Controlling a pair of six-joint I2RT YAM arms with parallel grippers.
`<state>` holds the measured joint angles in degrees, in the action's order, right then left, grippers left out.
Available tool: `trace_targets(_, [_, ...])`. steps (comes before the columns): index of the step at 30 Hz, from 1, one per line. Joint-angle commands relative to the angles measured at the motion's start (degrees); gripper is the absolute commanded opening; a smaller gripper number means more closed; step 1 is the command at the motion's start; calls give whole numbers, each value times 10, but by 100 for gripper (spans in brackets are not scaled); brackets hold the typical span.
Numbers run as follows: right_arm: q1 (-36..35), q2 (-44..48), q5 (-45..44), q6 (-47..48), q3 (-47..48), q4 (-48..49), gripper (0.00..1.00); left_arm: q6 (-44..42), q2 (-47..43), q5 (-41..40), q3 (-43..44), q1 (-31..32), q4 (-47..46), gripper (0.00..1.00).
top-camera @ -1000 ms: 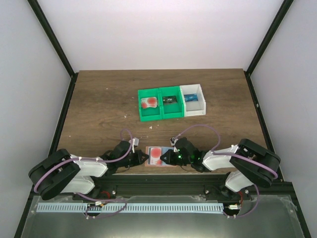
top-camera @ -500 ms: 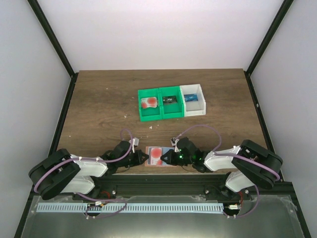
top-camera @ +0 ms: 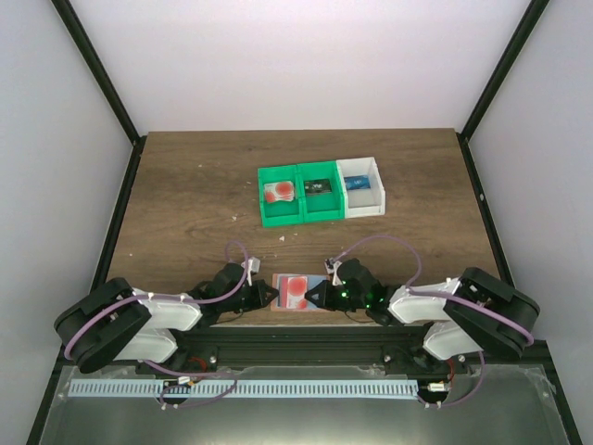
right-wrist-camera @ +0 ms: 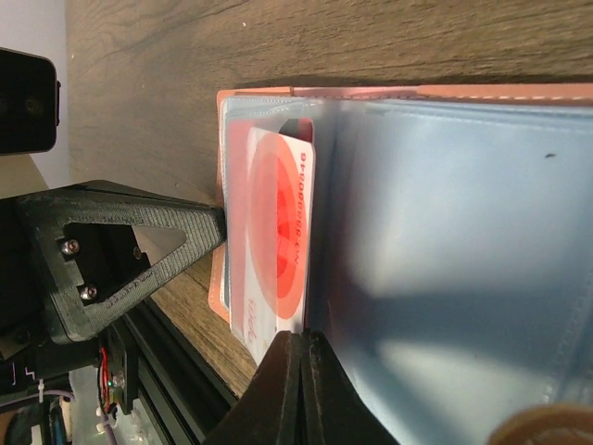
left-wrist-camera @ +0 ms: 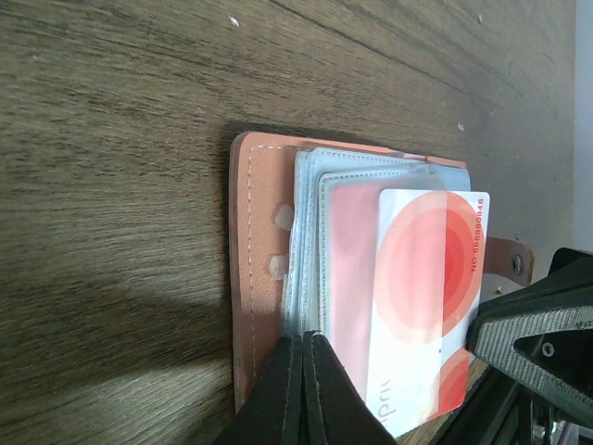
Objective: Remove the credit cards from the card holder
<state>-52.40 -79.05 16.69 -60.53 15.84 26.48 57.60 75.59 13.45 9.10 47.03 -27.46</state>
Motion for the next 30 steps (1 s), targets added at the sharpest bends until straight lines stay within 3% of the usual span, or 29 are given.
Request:
trace_targets(1, [6,29,-16,1,-6,-27,1,-11,19,-32,-5,1,60,0])
trace_targets(12, [7,112,-62,1,-23,-102,1,-12,11,-31,6,1,74,2])
trace_targets(22, [6,230,-103,-4,-18,-204,0,-3,-55,-20,46,2,121,34])
trace_targets(26, [6,267,-103,-12,-6,-218,0,7,-90,20,53,2,93,48])
trace_targets(27, [6,290,-101,-19,3,-222,1,18,-121,38,54,2,76,56])
trace_targets(30, [6,321,-97,-30,9,-216,1,42,-151,56,48,2,45,62])
